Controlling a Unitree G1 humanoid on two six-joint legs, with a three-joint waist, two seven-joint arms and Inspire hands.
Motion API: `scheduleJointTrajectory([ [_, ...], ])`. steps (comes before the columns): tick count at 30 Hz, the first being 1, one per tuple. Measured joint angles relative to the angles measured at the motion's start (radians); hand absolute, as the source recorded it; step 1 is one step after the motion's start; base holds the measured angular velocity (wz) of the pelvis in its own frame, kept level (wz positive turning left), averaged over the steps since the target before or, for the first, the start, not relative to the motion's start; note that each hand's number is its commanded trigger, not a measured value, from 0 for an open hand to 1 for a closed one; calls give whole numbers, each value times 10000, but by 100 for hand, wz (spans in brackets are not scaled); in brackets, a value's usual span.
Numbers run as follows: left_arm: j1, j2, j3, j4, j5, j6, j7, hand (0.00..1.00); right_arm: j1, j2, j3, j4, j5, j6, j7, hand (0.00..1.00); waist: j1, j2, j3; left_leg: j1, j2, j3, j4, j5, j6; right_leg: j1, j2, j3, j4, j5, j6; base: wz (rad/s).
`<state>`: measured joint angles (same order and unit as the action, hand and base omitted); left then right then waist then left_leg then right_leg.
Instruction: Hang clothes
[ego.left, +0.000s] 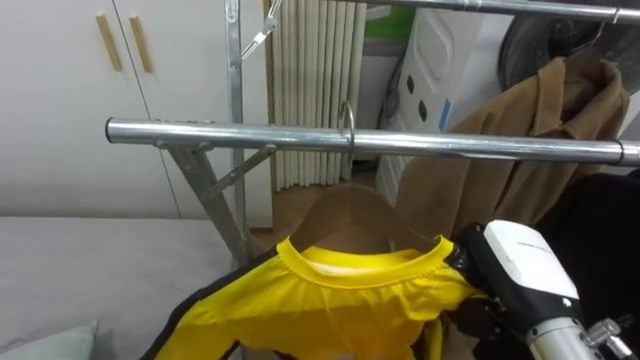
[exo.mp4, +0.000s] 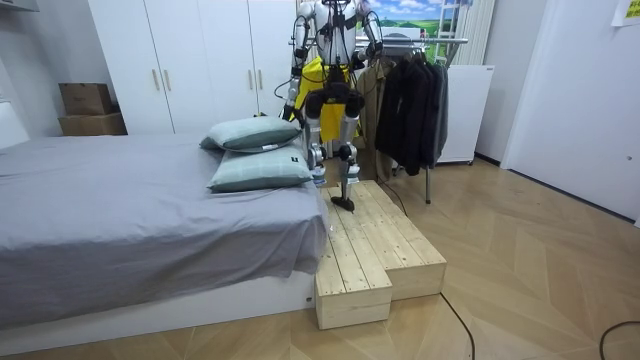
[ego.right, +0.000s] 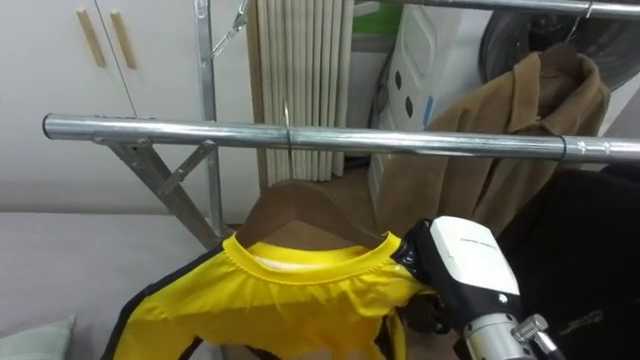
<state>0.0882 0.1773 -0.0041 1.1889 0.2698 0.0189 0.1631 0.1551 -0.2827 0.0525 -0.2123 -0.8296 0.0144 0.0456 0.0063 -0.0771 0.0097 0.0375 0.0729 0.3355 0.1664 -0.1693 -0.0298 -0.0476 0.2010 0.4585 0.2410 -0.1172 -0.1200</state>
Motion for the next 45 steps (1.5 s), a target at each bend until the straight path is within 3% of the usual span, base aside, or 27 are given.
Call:
scheduleJointTrajectory([
  [12, 3, -7, -1, 3, -11, -53, -17, 0, -194, -183, 0, -10, 38, -79, 2, 100, 16, 21, 20, 112, -8, -136, 3, 3, -5, 166, -39, -157, -54, 10, -16, 3],
  [18, 86, -4, 7, 29, -14, -239, -8, 0, -786, -322, -87, -15, 231, -357, 0, 100, 11, 15, 28, 258, -14, -241, 4, 18, -31, 329, -42, -235, -61, -11, -49, 3],
  [22, 93, 17, 6, 7, -40, -281, -6, 0, -1244, -630, -152, 47, 891, -463, -163, 100, 3, -39, 50, 263, -27, -358, 6, 27, -45, 358, -49, -250, -62, -29, -61, 3],
  [40, 343, 175, 4, -304, -22, -280, -91, 0, -1358, -629, -280, 616, 2069, -587, -658, 100, 13, -257, -25, 272, -27, -389, 6, 29, -48, 361, -60, -380, -52, -50, -87, 0],
  [45, 357, 190, 29, -308, 80, -280, -182, 0, -1396, -629, -385, 1172, 2587, -810, -655, 100, 56, -258, -23, 283, -25, -387, 6, 31, -51, 376, -63, -376, -61, -48, -90, 0],
])
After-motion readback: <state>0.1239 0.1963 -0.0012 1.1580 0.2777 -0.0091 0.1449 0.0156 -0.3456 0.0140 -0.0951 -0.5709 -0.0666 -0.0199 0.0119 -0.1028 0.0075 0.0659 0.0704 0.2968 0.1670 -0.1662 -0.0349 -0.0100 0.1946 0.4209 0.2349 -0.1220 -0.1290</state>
